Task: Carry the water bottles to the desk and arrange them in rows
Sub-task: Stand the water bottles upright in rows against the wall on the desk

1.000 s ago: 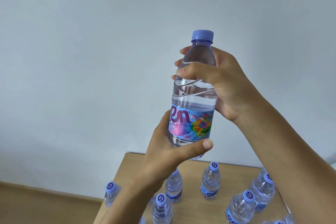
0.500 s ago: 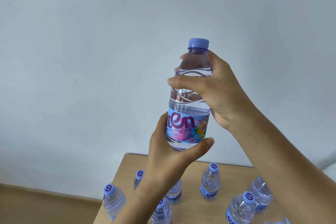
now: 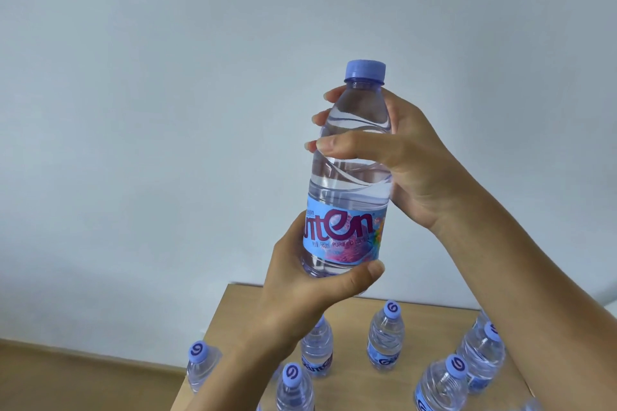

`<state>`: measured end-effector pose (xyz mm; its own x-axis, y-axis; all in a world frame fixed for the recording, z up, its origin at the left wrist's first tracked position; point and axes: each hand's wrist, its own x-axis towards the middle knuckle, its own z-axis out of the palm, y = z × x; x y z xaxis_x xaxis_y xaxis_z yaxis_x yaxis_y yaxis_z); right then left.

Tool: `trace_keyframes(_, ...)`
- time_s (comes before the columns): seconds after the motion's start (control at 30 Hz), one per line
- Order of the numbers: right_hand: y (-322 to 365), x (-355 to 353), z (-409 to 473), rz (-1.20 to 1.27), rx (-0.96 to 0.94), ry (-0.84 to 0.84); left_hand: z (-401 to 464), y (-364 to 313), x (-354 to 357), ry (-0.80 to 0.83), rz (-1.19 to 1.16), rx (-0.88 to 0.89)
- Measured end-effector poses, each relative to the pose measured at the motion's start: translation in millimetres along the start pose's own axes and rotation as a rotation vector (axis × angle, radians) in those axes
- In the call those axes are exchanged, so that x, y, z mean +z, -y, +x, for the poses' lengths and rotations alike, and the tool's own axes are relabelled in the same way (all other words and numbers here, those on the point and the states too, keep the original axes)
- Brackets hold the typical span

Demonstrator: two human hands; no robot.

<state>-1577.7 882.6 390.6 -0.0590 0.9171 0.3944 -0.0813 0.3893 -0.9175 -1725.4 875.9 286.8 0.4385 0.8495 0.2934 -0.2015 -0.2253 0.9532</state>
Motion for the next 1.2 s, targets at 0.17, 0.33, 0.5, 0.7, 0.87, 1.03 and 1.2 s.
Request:
trace_keyframes(0.17, -5.5, 8.6, -0.7, -0.152, -0.048, -0.149, -0.4, 0.1, 7.2, -0.135, 0.056, 0.057)
trace_keyframes(0.33, -10.3, 12.0, 0.2, -0.104, -0.042, -0.204, -1.1, 0.0, 13.5, -0.181, 0.102, 0.088)
trace_keyframes(0.5, -3.6, 6.0, 2.5, -0.023, -0.048, -0.111, -0.1, -2.2, 7.2, -0.103, 0.101, 0.073)
trace_keyframes(0.7, 1.0, -2.8, 4.1, 0.037, -0.032, 0.004, 3.4, -6.8, 1.8, 0.023, 0.038, 0.013)
trace_keyframes(0.87, -1.9, -4.7, 5.0, -0.028, -0.020, 0.044, 4.1, -5.5, 1.5, 0.006, 0.062, 0.020)
trace_keyframes(1.03, -10.5, 2.9, 4.2, -0.161, -0.016, -0.104, 4.0, 1.4, 6.7, -0.130, 0.092, 0.014)
trace_keyframes(1.2, -21.5, 7.7, 4.9, -0.092, -0.004, -0.180, 2.0, 5.2, 8.9, -0.146, 0.110, 0.004)
